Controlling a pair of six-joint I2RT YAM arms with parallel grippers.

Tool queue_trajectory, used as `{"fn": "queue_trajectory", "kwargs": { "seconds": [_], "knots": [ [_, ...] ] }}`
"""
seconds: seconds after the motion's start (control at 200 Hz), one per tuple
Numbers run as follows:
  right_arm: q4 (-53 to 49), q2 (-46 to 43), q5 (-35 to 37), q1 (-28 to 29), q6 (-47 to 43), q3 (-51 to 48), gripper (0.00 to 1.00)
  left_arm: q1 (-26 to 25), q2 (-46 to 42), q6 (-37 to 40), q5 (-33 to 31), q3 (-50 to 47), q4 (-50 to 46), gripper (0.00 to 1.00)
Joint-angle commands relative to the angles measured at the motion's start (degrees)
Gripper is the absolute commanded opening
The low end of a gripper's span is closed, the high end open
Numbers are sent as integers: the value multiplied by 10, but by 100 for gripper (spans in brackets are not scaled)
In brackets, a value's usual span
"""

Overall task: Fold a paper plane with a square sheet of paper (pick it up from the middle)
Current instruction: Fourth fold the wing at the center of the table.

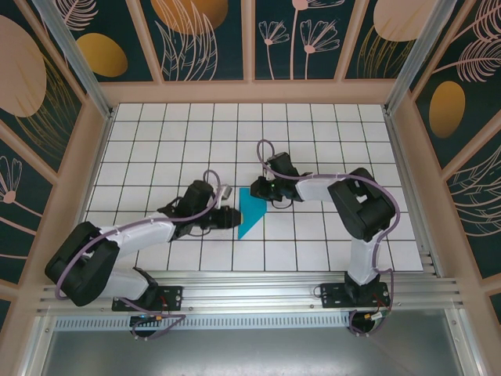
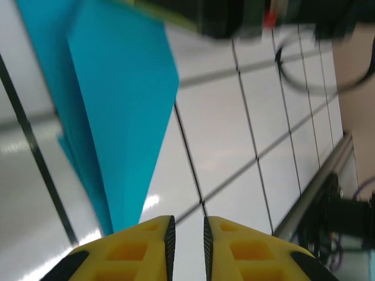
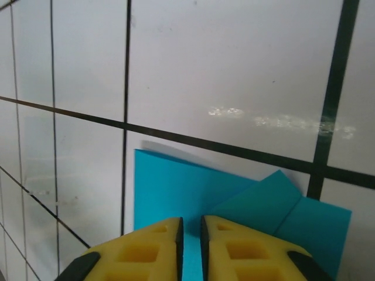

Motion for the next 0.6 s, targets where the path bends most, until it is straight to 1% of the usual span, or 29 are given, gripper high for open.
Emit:
{"fn": "queue_trajectory", "kwargs": {
  "seconds": [0.0, 0.07, 0.225, 0.285, 0.365, 0.49, 0.54, 0.596],
  "knots": [
    [-16, -58, 15, -4, -6, -3, 23, 4, 52, 6, -94, 58, -69, 24],
    [-28, -78, 28, -7, -4, -10, 27, 4, 87, 9, -93, 80, -70, 26],
    [-37, -123, 40, -21, 14, -55, 29, 4, 119, 6, -135, 103, -87, 34],
    [-36, -138, 37, -26, 24, -76, 31, 4, 127, 12, -129, 109, -90, 35],
    [-21, -152, 11, -28, 36, -103, 35, 4, 136, 18, -117, 112, -91, 36],
    [-4, -154, -19, -27, 63, -130, 37, 3, 150, 28, -96, 114, -91, 38],
    [1, -156, -19, -26, 72, -140, 38, 4, 153, 29, -95, 115, -92, 38],
    [3, -156, -15, -26, 84, -149, 41, 4, 158, 31, -95, 115, -93, 39]
  ]
}}
